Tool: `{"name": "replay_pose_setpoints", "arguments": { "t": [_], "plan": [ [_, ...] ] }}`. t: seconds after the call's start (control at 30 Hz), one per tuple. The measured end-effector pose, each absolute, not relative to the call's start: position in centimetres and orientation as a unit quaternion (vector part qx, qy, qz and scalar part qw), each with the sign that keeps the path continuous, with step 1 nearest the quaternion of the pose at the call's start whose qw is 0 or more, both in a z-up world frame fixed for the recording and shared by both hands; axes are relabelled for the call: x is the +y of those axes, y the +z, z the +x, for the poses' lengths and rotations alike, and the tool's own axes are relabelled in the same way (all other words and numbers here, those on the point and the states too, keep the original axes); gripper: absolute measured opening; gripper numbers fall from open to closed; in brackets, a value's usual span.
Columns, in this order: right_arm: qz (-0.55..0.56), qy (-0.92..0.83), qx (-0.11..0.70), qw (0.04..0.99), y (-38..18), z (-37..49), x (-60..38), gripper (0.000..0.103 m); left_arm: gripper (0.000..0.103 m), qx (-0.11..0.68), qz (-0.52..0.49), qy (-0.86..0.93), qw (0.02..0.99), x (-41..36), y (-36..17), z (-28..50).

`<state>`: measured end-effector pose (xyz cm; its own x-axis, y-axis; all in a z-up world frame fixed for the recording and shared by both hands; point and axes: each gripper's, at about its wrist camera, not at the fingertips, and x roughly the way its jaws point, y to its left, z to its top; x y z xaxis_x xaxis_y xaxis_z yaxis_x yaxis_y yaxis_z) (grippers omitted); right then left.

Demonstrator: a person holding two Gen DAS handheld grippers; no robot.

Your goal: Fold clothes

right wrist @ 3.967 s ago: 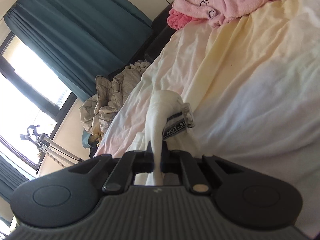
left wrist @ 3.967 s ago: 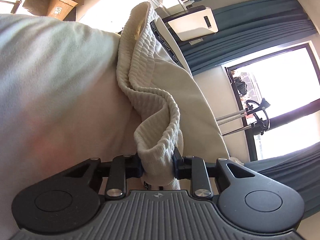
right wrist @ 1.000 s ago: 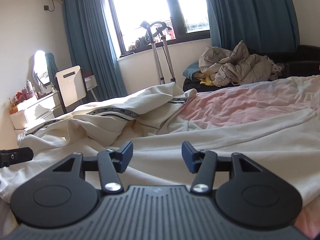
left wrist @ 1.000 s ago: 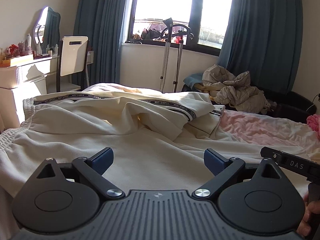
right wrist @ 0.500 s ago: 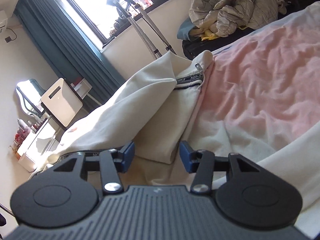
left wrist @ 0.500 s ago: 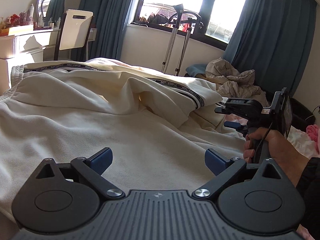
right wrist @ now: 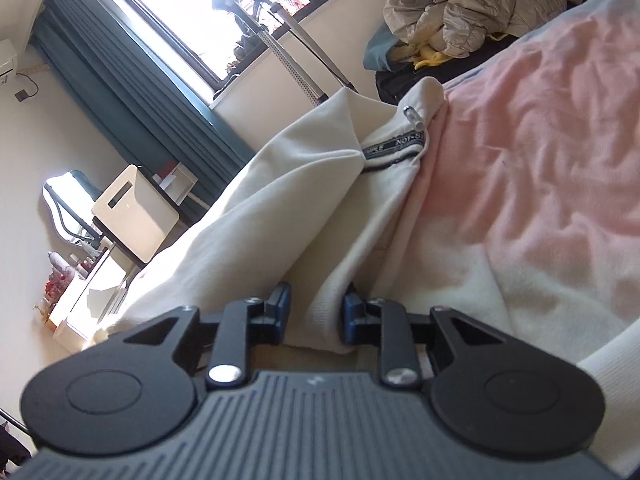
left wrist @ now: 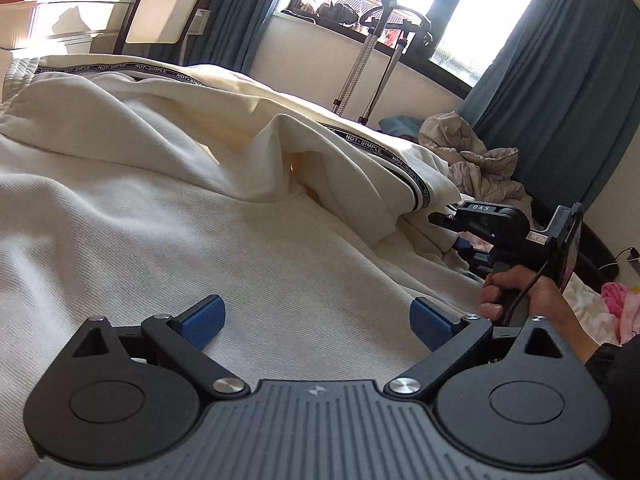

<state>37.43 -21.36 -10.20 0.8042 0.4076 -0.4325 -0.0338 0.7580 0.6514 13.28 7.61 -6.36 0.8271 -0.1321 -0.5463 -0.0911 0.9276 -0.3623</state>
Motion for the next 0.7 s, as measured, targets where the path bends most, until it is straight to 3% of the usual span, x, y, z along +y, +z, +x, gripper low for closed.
{"name": "replay_pose_setpoints", "arguments": {
  "t": [0.03, 0.07, 0.53, 0.7],
  "plan": [
    [0.330, 0.109, 0.297, 0.889, -10.6, 37.6, -21.4, 0.011, 0.099, 0.293, -0.186, -0.011, 0.938, 7.5, -6.4, 13.2],
    [0.323, 0.092, 0.288, 0.897, -10.0, 37.3, -21.3, 0.005, 0.099, 0.293, -0.184, -0.010, 0.938, 7.4, -6.4, 13.2],
    [0.214, -0.108, 0.149, 0.959, 7.6, 36.7, -37.9, 0.004, 0.099, 0.276, -0.170, -0.012, 0.946, 6.7, -6.1, 12.7],
    [0.174, -0.146, 0.108, 0.968, 8.2, 34.2, -46.6, 0.004, 0.099, 0.273, -0.157, -0.014, 0.949, 6.1, -6.3, 12.8]
  ]
}}
